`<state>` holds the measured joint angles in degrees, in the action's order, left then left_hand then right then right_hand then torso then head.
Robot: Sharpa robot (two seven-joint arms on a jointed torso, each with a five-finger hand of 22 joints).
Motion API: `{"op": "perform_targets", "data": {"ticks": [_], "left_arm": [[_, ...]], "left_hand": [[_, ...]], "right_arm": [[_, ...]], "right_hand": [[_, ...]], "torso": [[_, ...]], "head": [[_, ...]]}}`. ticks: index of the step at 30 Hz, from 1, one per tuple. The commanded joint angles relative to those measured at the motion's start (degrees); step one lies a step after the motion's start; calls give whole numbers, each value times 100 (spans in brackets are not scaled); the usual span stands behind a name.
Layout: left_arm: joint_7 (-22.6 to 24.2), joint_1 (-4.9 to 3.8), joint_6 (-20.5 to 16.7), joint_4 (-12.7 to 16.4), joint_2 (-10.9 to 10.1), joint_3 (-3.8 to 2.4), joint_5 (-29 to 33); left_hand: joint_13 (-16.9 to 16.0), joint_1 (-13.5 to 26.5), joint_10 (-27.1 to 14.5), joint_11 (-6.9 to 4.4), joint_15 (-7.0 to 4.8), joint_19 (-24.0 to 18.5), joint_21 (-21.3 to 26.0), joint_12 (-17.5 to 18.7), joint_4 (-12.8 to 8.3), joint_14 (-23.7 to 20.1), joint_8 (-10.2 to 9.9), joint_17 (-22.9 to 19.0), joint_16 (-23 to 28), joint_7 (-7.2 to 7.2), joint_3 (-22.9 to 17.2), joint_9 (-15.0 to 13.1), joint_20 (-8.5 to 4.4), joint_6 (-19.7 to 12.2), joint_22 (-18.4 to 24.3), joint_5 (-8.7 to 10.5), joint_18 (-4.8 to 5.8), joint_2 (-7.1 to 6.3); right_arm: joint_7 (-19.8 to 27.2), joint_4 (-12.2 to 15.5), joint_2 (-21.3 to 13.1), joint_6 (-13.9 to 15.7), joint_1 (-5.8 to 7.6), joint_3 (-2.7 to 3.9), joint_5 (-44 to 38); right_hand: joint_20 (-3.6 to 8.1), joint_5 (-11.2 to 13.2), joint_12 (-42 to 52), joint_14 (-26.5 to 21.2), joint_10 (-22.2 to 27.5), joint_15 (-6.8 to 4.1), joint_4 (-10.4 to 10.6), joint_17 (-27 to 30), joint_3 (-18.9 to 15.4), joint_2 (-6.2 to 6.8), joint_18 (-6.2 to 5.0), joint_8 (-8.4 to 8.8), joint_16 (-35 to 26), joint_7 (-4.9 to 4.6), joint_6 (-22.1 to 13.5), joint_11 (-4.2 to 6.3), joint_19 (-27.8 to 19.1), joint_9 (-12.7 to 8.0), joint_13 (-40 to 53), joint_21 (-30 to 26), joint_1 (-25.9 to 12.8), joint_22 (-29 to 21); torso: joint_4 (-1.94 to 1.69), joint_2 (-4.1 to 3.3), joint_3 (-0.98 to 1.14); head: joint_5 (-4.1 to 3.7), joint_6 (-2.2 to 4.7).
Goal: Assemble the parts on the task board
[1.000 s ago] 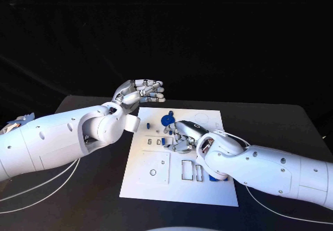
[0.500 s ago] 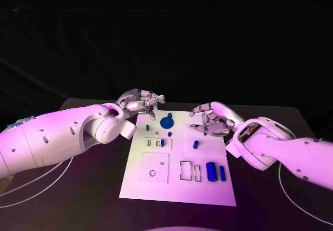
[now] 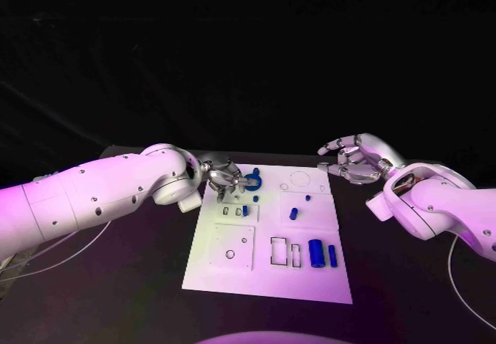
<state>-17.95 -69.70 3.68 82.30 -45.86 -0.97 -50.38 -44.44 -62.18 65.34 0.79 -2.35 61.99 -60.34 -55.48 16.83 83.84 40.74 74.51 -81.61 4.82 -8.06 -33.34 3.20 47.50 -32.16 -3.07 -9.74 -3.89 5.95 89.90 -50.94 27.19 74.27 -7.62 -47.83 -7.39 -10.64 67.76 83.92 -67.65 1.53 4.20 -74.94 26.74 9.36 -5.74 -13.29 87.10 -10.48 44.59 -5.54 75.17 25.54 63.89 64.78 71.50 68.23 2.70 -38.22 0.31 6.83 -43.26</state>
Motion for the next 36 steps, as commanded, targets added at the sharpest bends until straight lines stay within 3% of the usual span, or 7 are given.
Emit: {"op": "perform_targets", "data": {"ticks": [1, 4, 10, 20, 27, 36], "left_arm": [[-888, -30, 582, -45, 111, 18, -915], [-1032, -72, 635, -108, 223, 54, -1033], [-1241, -153, 725, -225, 438, 111, -1197], [-1380, -195, 993, -332, 640, 172, -1383], [-1438, -198, 1207, -431, 747, 218, -1447], [-1454, -198, 1306, -456, 801, 234, -1441]], "left_hand": [[-116, -88, 101, -3, -38, 179, -184, -115, 2, 154, -6, 94, -67, 7, 43, -28, 6, -45, -287, 20, 18, 19], [-174, -154, 129, -1, -39, 427, -463, -179, 1, 167, -16, 102, -76, 11, 61, -47, 0, -73, -752, 18, 92, 53], [-376, -180, 260, -15, -51, 611, -689, -372, 5, 207, -3, 181, -125, -3, 101, -81, -10, -52, -1094, 17, 143, 106], [-446, -164, 309, -25, -61, 693, -796, -446, 9, 219, 7, 193, -134, -14, 133, -101, -19, -30, -1259, 18, 167, 140], [-428, -131, 296, -27, -64, 703, -820, -439, 11, 217, 6, 178, -127, -15, 164, -109, -22, -31, -1285, 19, 171, 151], [-441, -53, 294, -30, -66, 707, -858, -460, 13, 216, 8, 170, -122, -19, 231, -128, -26, -25, -1326, 19, 176, 190]], "right_arm": [[50, -50, -13, -130, 9, 2, 248], [32, -81, -12, -145, 13, 2, 256], [0, -120, 0, -164, 15, 2, 256], [-42, -138, -16, -166, 16, 1, 246], [-82, -146, -10, -184, 14, 1, 216], [-95, -160, 0, -143, 7, 0, -63]], "right_hand": [[20, -17, -31, 398, 40, -29, 33, -736, -5, -7, -62, -31, -37, -13, 40, -7, -34, 2, -5, -29, 8, -5], [21, -26, -34, 398, 42, -30, 36, -738, -6, -6, -61, -32, -37, -13, 36, -6, -32, 0, -9, -27, 6, -3], [28, -108, -31, 398, 38, -36, 45, -734, 7, -7, -61, -44, -41, -11, 19, -1, -32, -10, -16, -42, 11, -9], [31, -139, -31, 397, 37, -37, 50, -730, 9, -5, -61, -50, -44, -11, 14, -1, -30, -13, -20, -45, 10, -9], [31, -146, -42, 392, 48, -37, 55, -710, 7, -1, -66, -51, -53, -11, 11, -2, -42, -15, -34, -68, 4, -27], [32, -158, -63, 385, 68, -36, 67, -689, 1, 5, -71, -53, -64, -12, 1, -3, -57, -19, -60, -97, -10, -48]], "torso": [[4, 9, 0], [1, -1, 6], [12, -11, 2], [0, -9, -4], [3, -14, 5], [-8, -10, 3]], "head": [[21, -11], [16, -16], [21, -30], [-4, -47], [-10, -65], [-12, -92]]}}
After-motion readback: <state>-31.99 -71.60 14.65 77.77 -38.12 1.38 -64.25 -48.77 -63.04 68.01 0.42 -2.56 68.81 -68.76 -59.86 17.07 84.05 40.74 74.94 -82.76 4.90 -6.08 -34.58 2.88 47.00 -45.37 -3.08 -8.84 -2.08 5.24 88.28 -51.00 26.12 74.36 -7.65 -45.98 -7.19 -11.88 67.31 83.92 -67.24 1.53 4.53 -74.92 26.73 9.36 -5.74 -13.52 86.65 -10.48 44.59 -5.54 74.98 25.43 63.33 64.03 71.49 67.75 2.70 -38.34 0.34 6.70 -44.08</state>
